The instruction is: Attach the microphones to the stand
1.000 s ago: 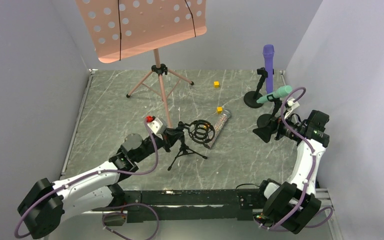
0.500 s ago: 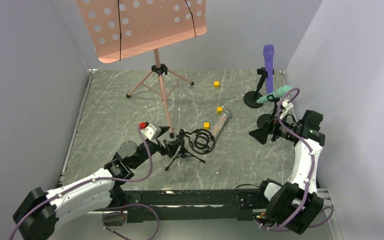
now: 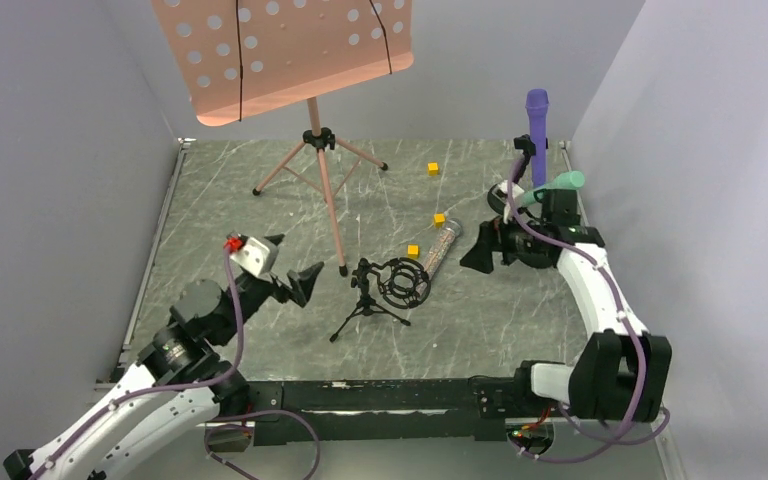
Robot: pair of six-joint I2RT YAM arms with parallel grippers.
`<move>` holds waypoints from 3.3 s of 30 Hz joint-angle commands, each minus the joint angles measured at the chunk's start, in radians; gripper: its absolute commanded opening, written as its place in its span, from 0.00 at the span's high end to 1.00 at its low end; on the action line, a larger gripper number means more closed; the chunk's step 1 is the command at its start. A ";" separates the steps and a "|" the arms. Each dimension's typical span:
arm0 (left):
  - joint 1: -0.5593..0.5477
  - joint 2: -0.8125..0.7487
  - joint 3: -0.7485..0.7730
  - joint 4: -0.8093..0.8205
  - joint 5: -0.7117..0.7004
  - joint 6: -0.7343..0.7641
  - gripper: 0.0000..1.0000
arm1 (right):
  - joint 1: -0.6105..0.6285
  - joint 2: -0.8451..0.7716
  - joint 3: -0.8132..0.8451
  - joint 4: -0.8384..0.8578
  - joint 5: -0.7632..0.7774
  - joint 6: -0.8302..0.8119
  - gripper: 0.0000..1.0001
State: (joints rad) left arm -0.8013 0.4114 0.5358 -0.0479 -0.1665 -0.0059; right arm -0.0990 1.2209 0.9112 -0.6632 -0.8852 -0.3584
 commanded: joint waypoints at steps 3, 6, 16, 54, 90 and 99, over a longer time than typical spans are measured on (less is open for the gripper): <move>0.254 0.134 0.240 -0.392 0.050 0.013 0.01 | 0.239 0.119 0.090 0.230 0.559 0.548 0.00; 0.422 0.164 0.232 -0.416 0.128 0.039 0.01 | 0.304 0.209 0.135 0.246 0.671 0.709 0.00; 0.468 0.121 0.100 -0.325 0.106 0.089 0.01 | 0.326 0.493 0.228 0.275 0.733 0.894 0.00; 0.491 0.038 0.084 -0.291 0.239 0.093 0.01 | 0.293 0.129 0.143 0.450 0.381 0.453 0.92; -0.166 0.956 0.706 0.325 0.321 -0.324 0.08 | 0.217 -0.175 0.154 1.053 -0.369 0.938 0.92; -0.179 1.037 0.768 0.346 0.377 -0.372 0.25 | 0.214 -0.177 0.133 1.067 -0.367 0.943 0.90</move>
State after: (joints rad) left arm -0.9733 1.4338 1.2510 0.2424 0.1890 -0.3607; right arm 0.1188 1.0657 1.0439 0.3283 -1.2400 0.5579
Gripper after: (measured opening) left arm 0.793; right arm 0.456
